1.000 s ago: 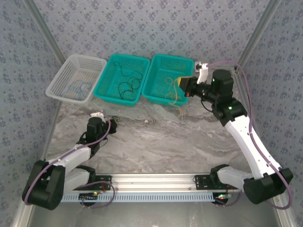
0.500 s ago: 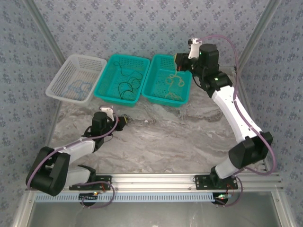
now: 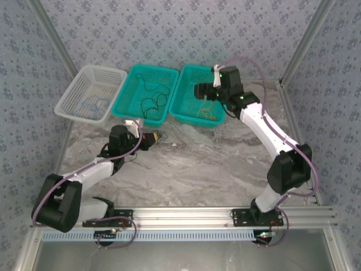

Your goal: Untangle the cables

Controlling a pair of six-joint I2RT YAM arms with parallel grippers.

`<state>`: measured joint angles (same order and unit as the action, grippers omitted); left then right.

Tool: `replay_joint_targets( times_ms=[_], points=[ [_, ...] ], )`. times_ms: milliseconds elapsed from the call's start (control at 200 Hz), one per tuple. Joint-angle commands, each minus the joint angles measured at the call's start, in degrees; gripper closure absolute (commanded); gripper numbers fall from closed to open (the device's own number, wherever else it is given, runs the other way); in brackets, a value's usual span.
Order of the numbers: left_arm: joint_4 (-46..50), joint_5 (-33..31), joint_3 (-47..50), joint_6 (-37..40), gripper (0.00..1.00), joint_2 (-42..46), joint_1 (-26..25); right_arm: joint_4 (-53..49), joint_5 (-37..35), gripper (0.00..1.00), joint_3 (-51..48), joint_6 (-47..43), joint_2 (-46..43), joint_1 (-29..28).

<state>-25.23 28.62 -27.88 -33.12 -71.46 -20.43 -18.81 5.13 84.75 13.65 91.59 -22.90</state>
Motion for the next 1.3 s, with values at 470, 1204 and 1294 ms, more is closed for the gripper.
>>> replay_joint_targets(
  times_ms=[470,1204,1294],
  points=[
    [4.35,16.7,-10.77,1.34,1.0,3.33,-0.44,7.73,29.07,0.34,-21.52,-6.5,-11.97,-5.57],
    [3.03,18.93,-13.86,-3.52,1.0,2.86,-1.37,17.8,25.0,0.47,-24.35,-14.31,-6.23,-12.43],
    [3.16,19.02,-14.22,-3.66,1.0,2.49,-1.61,17.15,24.46,0.47,-23.63,-15.14,-5.2,-12.67]
  ],
)
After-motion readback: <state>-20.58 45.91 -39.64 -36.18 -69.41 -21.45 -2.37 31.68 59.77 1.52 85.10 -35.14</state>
